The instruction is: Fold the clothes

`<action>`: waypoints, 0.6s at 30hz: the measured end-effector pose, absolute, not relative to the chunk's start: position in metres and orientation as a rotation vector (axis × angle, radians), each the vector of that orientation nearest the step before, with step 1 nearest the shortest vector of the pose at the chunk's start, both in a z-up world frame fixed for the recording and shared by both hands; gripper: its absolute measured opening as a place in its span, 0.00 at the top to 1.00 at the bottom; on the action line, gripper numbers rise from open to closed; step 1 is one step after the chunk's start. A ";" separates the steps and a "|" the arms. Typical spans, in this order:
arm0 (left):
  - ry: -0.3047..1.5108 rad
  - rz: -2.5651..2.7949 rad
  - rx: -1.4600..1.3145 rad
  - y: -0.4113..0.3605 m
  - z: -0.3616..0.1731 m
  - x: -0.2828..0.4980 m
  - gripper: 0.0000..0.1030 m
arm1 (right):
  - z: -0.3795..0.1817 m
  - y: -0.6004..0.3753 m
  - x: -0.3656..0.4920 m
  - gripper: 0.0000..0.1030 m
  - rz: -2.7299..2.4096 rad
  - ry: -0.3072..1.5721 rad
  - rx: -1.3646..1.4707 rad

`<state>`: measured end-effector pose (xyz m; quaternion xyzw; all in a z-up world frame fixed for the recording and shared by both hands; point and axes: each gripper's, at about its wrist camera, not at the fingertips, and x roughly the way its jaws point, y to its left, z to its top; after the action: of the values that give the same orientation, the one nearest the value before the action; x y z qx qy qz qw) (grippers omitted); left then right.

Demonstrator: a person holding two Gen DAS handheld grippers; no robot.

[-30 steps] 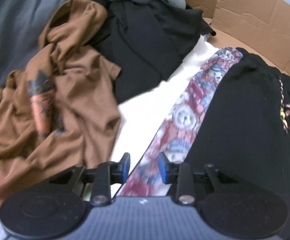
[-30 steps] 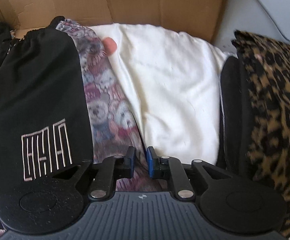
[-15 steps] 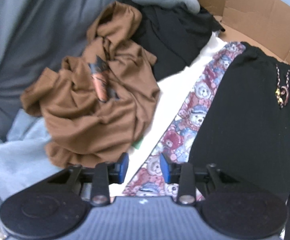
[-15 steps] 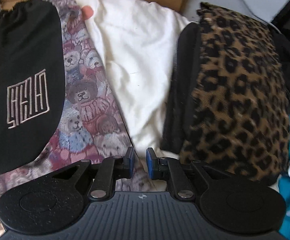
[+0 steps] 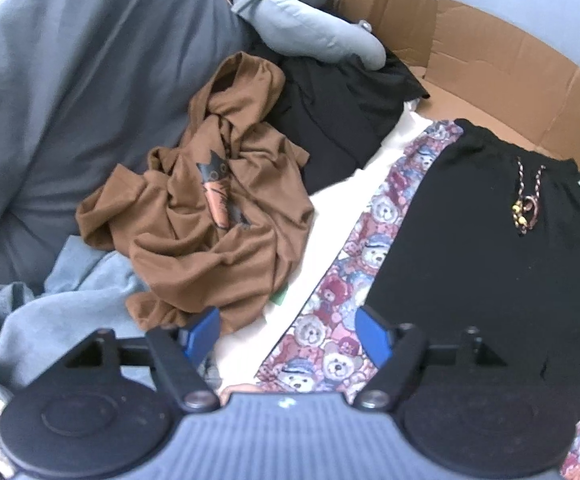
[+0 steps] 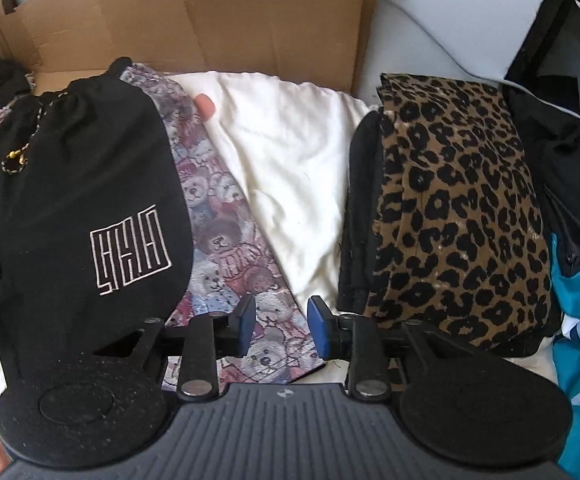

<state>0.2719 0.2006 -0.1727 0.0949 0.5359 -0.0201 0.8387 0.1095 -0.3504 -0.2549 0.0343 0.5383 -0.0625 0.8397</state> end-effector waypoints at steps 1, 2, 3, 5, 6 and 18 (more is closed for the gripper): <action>1.133 -0.039 0.203 0.201 -0.178 0.271 0.26 | -0.255 -0.348 0.110 0.66 -0.128 1.131 0.072; 1.132 -0.035 0.206 0.202 -0.183 0.270 0.26 | -0.255 -0.346 0.110 0.66 -0.124 1.125 0.071; 1.129 -0.028 0.216 0.203 -0.190 0.270 0.26 | -0.255 -0.344 0.110 0.66 -0.120 1.118 0.071; 1.124 -0.014 0.234 0.205 -0.204 0.269 0.26 | -0.255 -0.341 0.110 0.66 -0.112 1.105 0.070; 1.132 -0.008 0.231 0.208 -0.212 0.270 0.26 | -0.255 -0.339 0.110 0.66 -0.108 1.098 0.069; 1.240 0.025 0.144 0.249 -0.280 0.276 0.29 | -0.317 -0.335 0.099 0.66 -0.157 1.195 0.129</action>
<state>0.2760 0.2491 -0.2804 0.0676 0.5805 0.0118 0.8114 0.0989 -0.3350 -0.3173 0.0609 0.5614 -0.0738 0.8220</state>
